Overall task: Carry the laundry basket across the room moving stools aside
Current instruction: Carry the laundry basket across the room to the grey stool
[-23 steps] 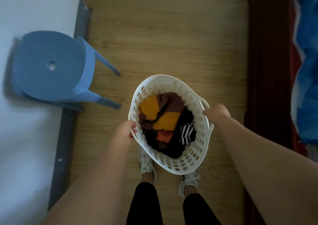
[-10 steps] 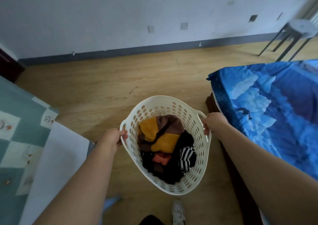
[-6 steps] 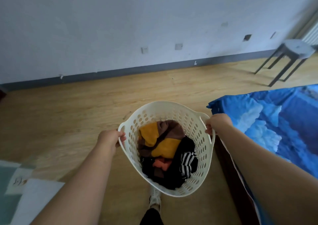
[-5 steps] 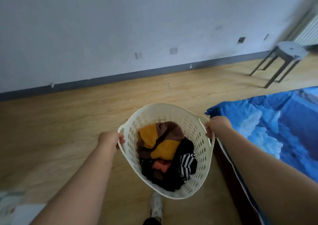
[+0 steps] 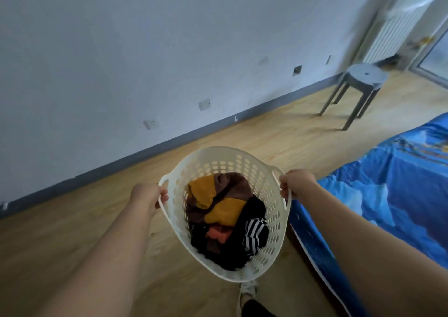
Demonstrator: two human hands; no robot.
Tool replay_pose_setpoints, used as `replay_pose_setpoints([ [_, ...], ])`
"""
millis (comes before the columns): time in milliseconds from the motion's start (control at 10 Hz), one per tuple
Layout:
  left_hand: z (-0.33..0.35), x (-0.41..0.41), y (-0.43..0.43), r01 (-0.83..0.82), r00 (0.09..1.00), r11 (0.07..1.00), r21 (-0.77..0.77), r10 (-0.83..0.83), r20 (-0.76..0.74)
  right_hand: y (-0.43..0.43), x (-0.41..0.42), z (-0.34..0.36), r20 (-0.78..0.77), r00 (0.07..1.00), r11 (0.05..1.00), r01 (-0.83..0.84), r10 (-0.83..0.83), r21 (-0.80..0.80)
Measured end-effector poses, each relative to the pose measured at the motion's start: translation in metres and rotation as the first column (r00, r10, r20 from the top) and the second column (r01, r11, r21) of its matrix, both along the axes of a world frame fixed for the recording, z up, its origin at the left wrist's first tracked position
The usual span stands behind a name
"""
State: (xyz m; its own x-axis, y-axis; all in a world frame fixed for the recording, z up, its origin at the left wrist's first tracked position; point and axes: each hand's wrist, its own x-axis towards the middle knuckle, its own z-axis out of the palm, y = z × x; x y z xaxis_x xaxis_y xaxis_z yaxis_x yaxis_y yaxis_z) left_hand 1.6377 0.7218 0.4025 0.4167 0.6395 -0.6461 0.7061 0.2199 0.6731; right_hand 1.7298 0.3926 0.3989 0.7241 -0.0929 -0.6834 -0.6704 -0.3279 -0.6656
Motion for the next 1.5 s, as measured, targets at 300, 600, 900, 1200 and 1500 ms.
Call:
replay_pose_setpoints([
  [300, 0.012, 0.205, -0.018, 0.173, 0.985, 0.985, -0.027, -0.173, -0.008, -0.023, 0.173, 0.010, -0.029, 0.985, 0.985, 0.169, -0.168, 0.033],
  [600, -0.005, 0.440, -0.054, 0.398, 0.917, 0.916, -0.048, -0.399, -0.006, -0.068, 0.341, -0.010, -0.048, 0.933, 0.933, 0.354, -0.357, -0.063],
  [900, -0.019, 0.636, -0.132, 0.619, 0.782, 0.785, -0.024, -0.619, -0.071, -0.123, 0.436, -0.019, -0.051, 0.858, 0.857, 0.503, -0.510, -0.113],
  [1200, -0.027, 0.784, -0.270, 0.820, 0.567, 0.570, -0.046, -0.821, -0.066, -0.233, 0.533, -0.034, -0.064, 0.751, 0.751, 0.646, -0.657, -0.136],
  [1500, -0.040, 0.889, -0.402, 0.885, 0.442, 0.452, -0.113, -0.891, -0.106, -0.347, 0.620, -0.041, -0.112, 0.671, 0.679, 0.710, -0.733, -0.189],
])
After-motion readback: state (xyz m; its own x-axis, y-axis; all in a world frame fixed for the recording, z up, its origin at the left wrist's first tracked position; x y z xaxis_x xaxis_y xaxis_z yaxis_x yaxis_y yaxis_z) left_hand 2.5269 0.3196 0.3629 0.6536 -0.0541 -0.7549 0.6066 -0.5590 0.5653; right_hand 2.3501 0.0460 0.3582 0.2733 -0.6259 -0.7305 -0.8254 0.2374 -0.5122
